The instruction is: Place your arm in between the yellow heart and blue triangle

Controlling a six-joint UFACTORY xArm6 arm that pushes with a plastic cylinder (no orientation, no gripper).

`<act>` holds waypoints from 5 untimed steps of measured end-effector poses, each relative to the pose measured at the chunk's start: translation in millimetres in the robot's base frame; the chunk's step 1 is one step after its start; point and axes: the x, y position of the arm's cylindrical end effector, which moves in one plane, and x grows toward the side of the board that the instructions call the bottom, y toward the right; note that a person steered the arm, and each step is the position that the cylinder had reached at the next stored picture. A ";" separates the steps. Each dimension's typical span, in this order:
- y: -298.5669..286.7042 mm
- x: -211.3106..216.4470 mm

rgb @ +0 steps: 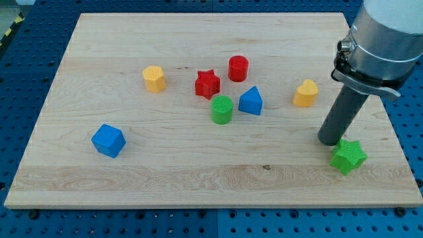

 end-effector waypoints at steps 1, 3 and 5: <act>2.3 28.5; 5.8 71.6; 21.7 71.6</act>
